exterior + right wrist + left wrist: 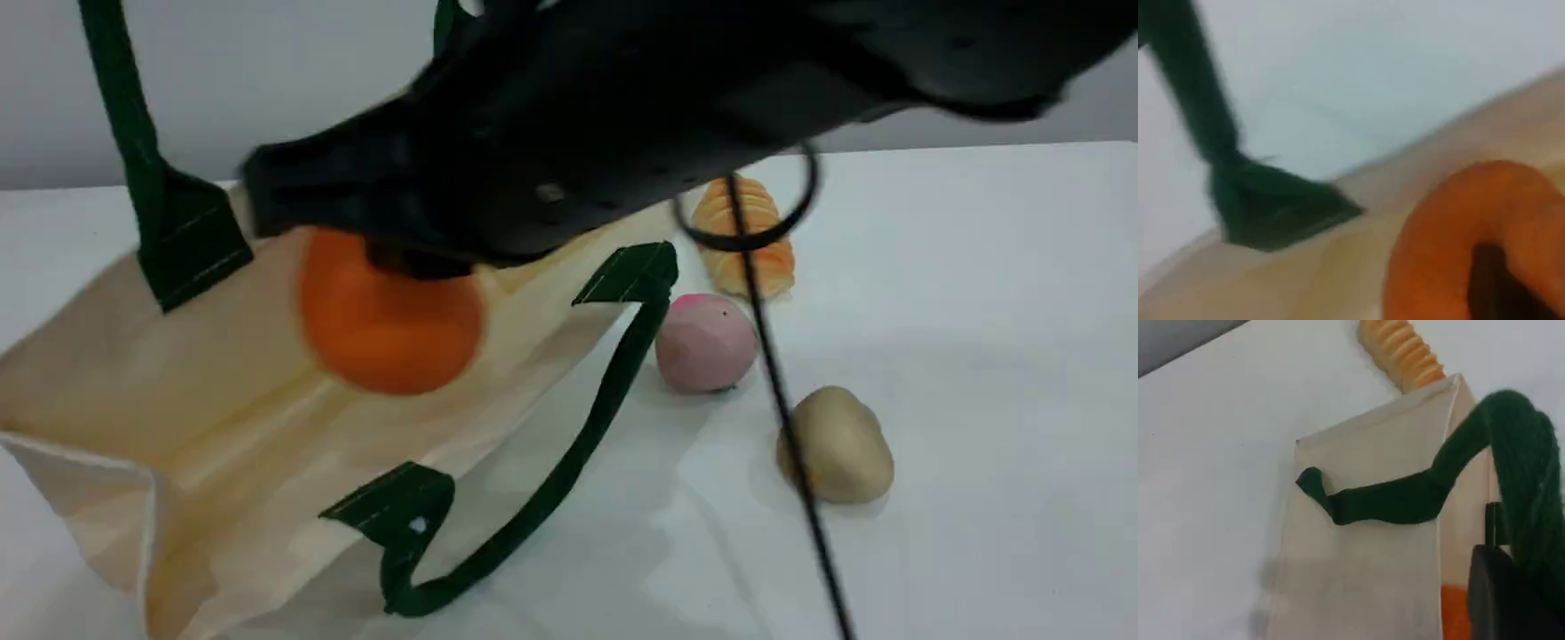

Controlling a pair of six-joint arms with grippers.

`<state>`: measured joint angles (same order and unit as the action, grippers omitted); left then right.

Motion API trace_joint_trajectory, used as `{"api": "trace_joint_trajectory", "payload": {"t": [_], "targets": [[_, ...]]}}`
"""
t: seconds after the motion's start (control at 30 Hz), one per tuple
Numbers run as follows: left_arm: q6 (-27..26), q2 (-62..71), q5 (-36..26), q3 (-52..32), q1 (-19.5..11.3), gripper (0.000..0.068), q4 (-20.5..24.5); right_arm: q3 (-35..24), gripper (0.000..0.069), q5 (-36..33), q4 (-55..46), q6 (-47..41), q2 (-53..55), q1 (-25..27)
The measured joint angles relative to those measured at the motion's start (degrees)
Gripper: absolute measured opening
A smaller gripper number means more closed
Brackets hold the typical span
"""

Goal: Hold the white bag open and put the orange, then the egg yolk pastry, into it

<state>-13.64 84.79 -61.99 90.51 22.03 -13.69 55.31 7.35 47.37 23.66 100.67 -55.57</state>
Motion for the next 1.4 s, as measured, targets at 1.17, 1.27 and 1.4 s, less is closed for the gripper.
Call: {"api": "trace_joint_trajectory", "payload": {"t": [1.17,1.27,1.4], "targets": [[-2.61,-1.02,-1.07,0.00,0.00,0.0068,-5.07,10.31,0.0025,2.51,-0.43,5.27,14.40,4.23],[-2.61,-1.02,-1.07,0.00,0.00,0.0068,-4.97,10.31,0.0025,3.04,-0.43,5.27,15.66,4.28],[-2.55,-1.02,-1.07,0.00,0.00,0.0068,-4.97,10.31,0.0027,2.77,-0.43,5.20,17.80,4.28]]}}
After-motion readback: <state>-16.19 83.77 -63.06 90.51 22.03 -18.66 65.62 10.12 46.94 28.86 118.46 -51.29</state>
